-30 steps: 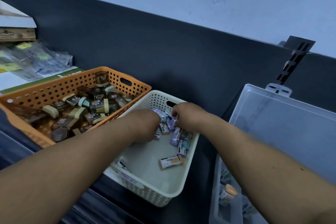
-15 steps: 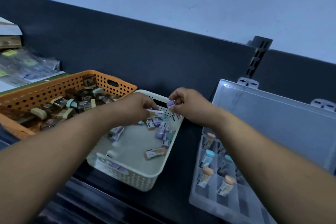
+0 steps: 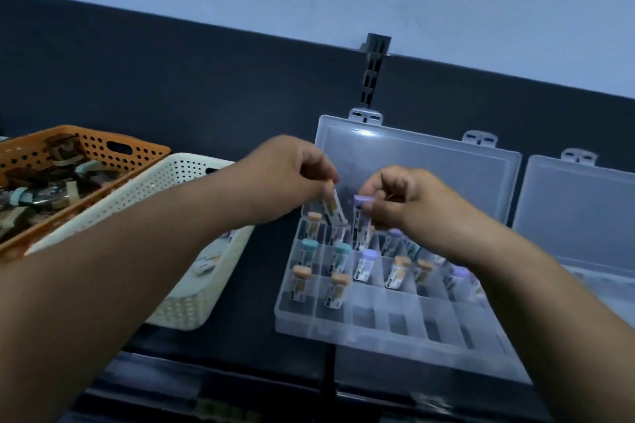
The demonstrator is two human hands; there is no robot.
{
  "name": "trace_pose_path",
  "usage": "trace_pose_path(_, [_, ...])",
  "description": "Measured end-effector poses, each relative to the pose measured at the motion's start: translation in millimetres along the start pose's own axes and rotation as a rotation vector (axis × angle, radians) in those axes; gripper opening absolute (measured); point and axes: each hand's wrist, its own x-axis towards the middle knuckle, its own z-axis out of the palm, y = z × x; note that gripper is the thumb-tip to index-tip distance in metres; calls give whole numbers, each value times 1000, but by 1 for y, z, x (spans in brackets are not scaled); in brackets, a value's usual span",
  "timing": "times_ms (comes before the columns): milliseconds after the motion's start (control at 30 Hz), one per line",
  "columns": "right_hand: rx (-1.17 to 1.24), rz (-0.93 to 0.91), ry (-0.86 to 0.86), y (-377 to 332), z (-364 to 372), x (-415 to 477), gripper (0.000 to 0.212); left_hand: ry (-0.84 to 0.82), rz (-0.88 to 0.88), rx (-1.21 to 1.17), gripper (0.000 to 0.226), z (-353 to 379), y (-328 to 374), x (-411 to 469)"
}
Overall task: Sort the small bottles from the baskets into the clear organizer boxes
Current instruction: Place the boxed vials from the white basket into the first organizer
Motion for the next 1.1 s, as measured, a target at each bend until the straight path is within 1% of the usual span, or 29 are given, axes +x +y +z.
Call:
trace_pose_path(133, [-18, 20, -8, 11, -10, -29, 3, -104, 10, 0, 9, 27, 12, 0])
trace_pose_path(233, [-44, 35, -6, 20, -14, -45, 6, -146, 24, 46, 8, 42, 16, -1])
trace_pose_path(333, [-60, 70, -16, 32, -16, -54, 6, -196, 38, 109, 7, 58, 17, -1])
trace_pose_path(467, [-85, 99, -14, 48, -13, -60, 7, -258, 13, 165, 6, 75, 13, -5])
trace_pose_path(600, [-99, 92, 5, 60, -6, -63, 10, -271, 13, 247, 8, 87, 5, -5])
trace_pose_path(767, [-114, 102, 0, 73, 2, -61, 12, -281, 17, 295, 9, 94, -4, -5])
trace_pose_path(900, [-120, 136, -21, 79, 8, -62, 12, -309, 6, 295, 9, 99, -11, -4])
trace_pose_path(1100, [-163, 130, -18, 85, 11, -63, 12, -309, 25, 309, 9, 102, -15, -5])
